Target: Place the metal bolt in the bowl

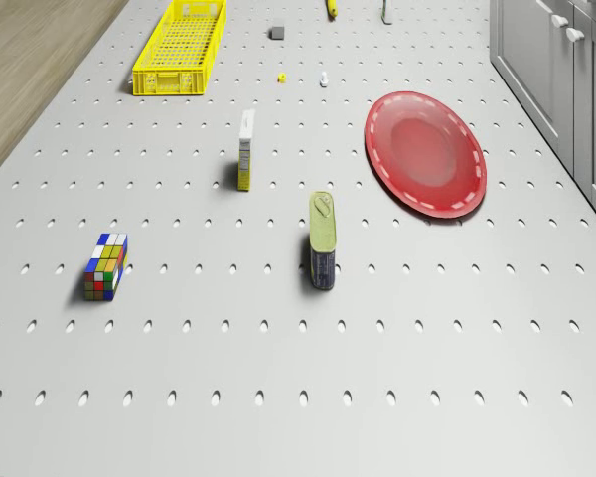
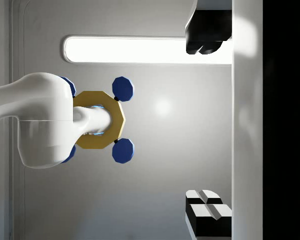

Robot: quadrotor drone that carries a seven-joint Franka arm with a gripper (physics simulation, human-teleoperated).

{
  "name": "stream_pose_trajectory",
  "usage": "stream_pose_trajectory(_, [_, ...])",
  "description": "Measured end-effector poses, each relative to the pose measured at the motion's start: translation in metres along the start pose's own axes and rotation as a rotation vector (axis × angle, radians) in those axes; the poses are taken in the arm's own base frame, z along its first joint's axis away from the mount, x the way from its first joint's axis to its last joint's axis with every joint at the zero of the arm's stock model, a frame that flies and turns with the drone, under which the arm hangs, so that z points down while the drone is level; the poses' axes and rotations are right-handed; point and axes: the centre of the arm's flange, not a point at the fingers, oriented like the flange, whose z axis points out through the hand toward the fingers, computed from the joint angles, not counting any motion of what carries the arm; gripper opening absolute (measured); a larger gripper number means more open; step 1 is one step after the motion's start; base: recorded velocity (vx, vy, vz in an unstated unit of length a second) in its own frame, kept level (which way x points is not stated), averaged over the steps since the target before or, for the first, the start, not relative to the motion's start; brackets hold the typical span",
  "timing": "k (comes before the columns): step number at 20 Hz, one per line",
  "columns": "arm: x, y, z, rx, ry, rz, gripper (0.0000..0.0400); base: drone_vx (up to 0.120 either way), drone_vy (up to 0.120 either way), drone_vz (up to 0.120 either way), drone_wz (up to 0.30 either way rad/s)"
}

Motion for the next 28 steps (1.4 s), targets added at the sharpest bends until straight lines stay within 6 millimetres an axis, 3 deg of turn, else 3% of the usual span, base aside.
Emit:
stream_pose_trajectory(17, [-0.0016,0.0002,-0.0003,0.002,0.016,0.0,0.04,0.12,-0.118,0.0,0.0])
stream_pose_trajectory(28, [-0.0061,-0.0031,-0.0001,-0.031,0.061,0.0,0.04,0.12,0.0,0.0,0.0])
